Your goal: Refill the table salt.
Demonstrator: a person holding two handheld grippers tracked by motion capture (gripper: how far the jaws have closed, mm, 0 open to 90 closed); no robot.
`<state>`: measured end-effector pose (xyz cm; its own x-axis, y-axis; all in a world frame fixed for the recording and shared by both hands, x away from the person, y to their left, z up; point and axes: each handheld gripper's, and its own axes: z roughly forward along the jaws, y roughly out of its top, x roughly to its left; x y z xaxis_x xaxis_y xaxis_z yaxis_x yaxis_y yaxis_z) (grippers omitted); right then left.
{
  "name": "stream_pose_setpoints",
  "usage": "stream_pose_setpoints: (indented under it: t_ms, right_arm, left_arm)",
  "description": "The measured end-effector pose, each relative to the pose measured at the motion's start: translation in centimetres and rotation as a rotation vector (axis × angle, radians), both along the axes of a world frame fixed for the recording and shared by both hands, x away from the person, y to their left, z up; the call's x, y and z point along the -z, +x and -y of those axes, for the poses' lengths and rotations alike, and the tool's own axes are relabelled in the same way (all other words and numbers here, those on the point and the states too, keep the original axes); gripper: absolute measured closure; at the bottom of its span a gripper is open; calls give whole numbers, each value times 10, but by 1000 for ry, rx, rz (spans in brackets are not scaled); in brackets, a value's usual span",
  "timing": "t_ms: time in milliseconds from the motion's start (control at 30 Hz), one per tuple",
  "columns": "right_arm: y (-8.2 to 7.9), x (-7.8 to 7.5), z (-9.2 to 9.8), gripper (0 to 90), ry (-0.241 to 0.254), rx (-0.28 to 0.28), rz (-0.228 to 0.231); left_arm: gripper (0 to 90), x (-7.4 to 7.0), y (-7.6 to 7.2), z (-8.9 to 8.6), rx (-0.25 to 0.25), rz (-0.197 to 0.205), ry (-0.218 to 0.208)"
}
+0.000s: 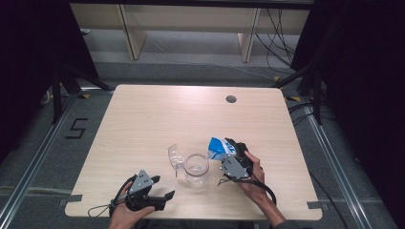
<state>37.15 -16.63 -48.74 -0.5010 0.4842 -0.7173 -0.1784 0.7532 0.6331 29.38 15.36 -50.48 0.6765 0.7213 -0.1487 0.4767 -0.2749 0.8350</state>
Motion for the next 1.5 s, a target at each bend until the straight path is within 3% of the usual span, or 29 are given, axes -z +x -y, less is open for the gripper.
stream_pose_setpoints:
  t_ms: [167,233,733,967,1067,1500]
  right_arm:
    - [0,-3,-1,401,-53,-8,44]
    - [-1,-4,-1,403,-39,4,35]
    - [-3,-3,-3,403,-93,12,70]
    - [-4,-3,-4,407,-133,22,99]
    - [-3,-3,-4,407,-164,14,142]
    - [-5,1,-10,412,-215,7,179]
  left_arm:
    - [223,0,2,-1,19,11,20]
    - [223,0,2,0,19,14,20]
    - [223,0,1,0,3,6,12]
    - [223,0,1,1,-1,5,1]
    - [223,0,1,1,4,6,9]
    - [223,1,1,1,-5,4,2]
